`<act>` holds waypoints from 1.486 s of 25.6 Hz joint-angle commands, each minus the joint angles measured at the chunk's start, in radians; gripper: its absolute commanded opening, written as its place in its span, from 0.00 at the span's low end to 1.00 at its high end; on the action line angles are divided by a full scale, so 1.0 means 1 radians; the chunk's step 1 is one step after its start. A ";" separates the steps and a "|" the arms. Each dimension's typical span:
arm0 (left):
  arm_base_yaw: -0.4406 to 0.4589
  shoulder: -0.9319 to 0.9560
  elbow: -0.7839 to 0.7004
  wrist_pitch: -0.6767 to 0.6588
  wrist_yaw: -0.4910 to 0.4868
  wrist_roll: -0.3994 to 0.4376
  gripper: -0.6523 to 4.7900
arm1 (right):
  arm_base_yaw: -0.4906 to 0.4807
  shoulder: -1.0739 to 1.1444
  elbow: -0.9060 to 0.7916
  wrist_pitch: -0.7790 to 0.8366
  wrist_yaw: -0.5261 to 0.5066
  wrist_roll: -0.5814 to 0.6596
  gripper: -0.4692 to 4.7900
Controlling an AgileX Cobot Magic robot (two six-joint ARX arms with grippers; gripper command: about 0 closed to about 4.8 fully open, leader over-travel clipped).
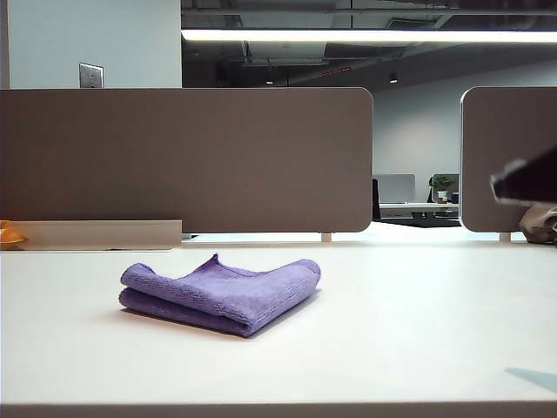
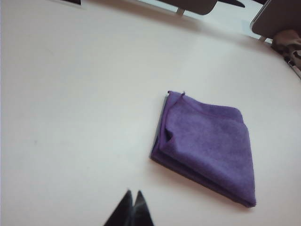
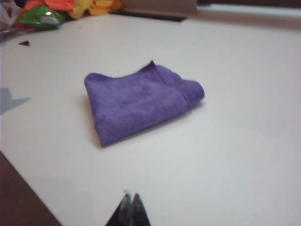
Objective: Fold the bottom of the cloth upward, then fold it vertically to form a square shape.
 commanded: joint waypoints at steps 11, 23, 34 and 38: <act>0.000 0.001 -0.059 0.085 -0.141 0.079 0.11 | -0.001 0.000 -0.007 -0.112 -0.007 -0.080 0.09; 0.000 0.002 -0.138 0.118 -0.196 0.125 0.11 | 0.001 -0.002 -0.007 -0.109 -0.009 -0.079 0.09; 0.000 0.002 -0.143 0.135 -0.196 0.138 0.12 | 0.001 -0.002 -0.007 -0.109 -0.009 -0.079 0.09; 0.000 0.002 -0.143 0.135 -0.196 0.138 0.12 | 0.001 -0.005 -0.007 -0.109 -0.009 -0.079 0.09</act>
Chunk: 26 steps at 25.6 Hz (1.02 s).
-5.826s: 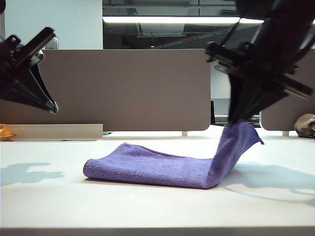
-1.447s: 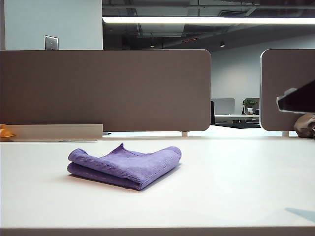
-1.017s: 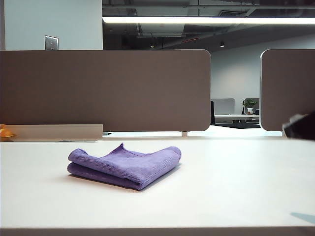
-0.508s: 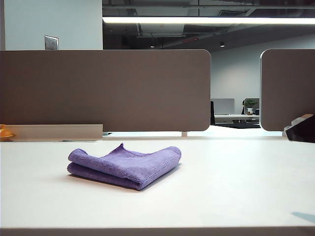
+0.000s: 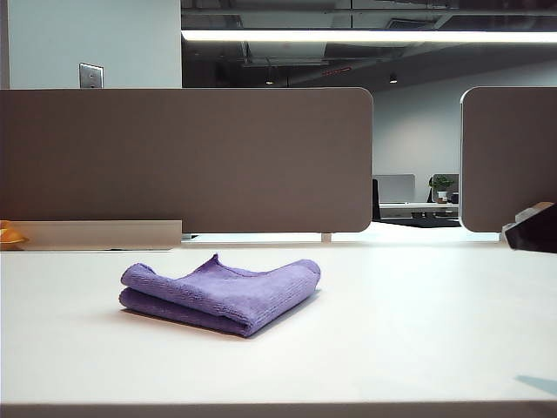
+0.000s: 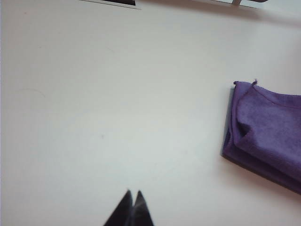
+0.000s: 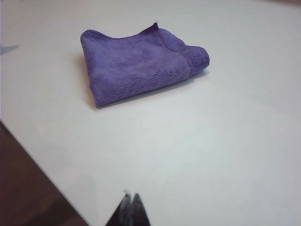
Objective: Fold the bottom of the cloth upward, then fold it vertically to form a square shape.
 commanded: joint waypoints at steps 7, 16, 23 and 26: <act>0.000 -0.039 -0.004 0.006 -0.003 0.004 0.12 | -0.040 -0.100 -0.007 0.009 0.001 -0.003 0.09; 0.053 -0.092 -0.016 0.042 -0.001 0.004 0.12 | -0.397 -0.119 -0.007 0.008 0.004 -0.003 0.09; 0.149 -0.092 -0.016 0.042 -0.021 0.004 0.12 | -0.625 -0.119 -0.007 0.009 0.005 -0.003 0.09; 0.146 -0.092 -0.016 0.042 -0.026 0.004 0.12 | -0.639 -0.119 -0.007 0.009 0.005 -0.003 0.09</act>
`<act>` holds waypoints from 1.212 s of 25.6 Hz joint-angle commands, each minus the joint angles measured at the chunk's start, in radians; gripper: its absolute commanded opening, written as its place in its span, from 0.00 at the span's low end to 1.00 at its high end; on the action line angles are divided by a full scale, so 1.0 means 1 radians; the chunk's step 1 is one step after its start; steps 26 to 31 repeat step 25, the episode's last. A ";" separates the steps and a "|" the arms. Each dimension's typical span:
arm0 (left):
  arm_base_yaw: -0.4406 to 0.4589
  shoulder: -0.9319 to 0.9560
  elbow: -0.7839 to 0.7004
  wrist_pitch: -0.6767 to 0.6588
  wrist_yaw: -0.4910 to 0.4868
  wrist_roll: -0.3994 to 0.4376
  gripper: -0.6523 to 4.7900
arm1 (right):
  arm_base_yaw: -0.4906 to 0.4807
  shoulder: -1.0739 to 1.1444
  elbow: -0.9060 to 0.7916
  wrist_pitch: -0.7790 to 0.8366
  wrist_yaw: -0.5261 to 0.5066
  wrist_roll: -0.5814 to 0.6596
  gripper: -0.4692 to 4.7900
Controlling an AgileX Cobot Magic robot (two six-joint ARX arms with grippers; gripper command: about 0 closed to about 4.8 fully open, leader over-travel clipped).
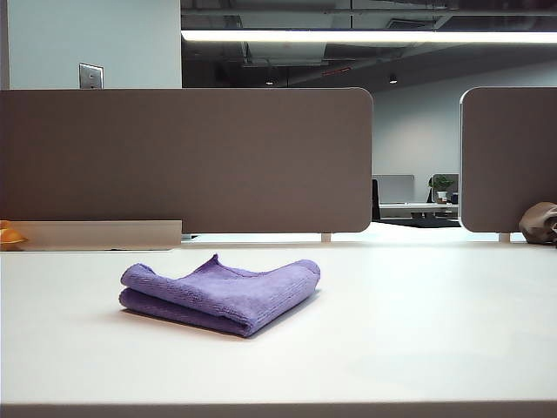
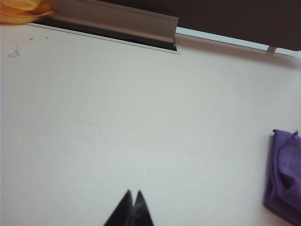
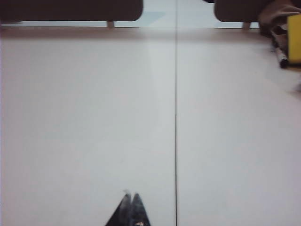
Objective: Fold the bottom of the cloth upward, then fold it vertically to form a square shape.
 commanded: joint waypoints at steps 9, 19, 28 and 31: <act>0.001 0.000 -0.002 0.003 -0.007 0.003 0.12 | -0.010 0.001 -0.007 0.007 -0.002 -0.003 0.09; 0.001 0.000 -0.002 0.003 -0.007 0.003 0.12 | -0.039 0.001 -0.007 0.007 -0.002 -0.003 0.09; 0.001 0.001 -0.002 0.003 -0.007 0.003 0.12 | -0.042 0.001 -0.007 0.007 -0.002 -0.003 0.09; 0.001 0.001 -0.002 0.003 -0.007 0.003 0.12 | -0.042 0.001 -0.007 0.007 -0.002 -0.003 0.09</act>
